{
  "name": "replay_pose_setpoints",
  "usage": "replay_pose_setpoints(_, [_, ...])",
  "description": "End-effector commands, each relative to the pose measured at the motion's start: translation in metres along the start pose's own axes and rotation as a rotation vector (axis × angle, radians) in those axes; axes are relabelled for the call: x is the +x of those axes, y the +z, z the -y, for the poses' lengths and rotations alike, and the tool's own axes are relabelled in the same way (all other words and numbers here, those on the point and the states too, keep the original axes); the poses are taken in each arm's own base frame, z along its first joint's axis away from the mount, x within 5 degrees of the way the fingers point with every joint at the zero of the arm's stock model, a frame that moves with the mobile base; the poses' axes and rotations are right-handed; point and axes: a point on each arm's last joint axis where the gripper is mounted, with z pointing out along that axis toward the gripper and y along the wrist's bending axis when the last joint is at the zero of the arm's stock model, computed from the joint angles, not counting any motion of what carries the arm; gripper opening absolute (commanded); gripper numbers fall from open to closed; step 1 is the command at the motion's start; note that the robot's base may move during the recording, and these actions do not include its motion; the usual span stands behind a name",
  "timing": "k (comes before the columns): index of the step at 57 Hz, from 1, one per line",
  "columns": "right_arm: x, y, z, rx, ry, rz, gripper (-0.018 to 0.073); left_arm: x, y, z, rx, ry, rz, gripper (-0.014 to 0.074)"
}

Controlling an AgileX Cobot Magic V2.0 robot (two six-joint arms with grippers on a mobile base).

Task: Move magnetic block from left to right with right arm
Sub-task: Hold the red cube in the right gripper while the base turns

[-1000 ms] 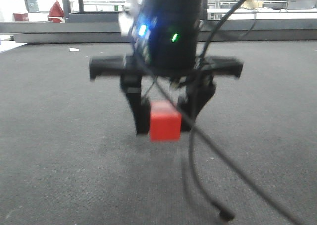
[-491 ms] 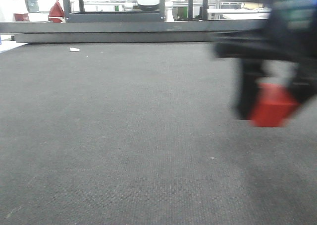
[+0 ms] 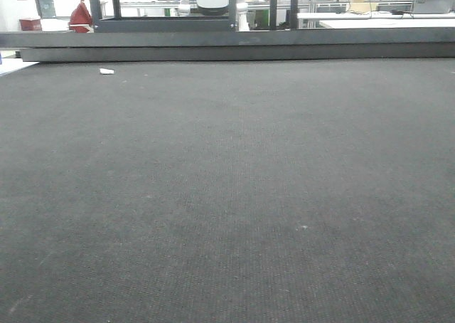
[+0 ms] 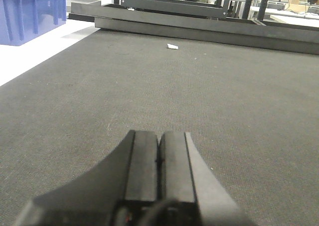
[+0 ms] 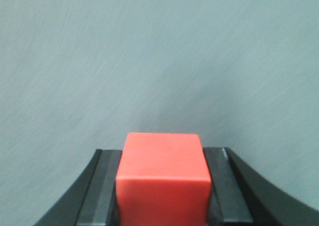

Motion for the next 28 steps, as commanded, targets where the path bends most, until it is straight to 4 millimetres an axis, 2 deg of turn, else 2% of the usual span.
replay_pose_setpoints(1, [-0.014, -0.014, 0.003, 0.028, -0.034, 0.233, 0.0338, -0.005, 0.0, 0.0, 0.0, -0.011, 0.08, -0.0126])
replay_pose_setpoints(28, [0.01, -0.07, 0.002, 0.028, -0.069, 0.557, 0.0338, -0.005, 0.0, 0.0, 0.0, -0.011, 0.08, -0.0126])
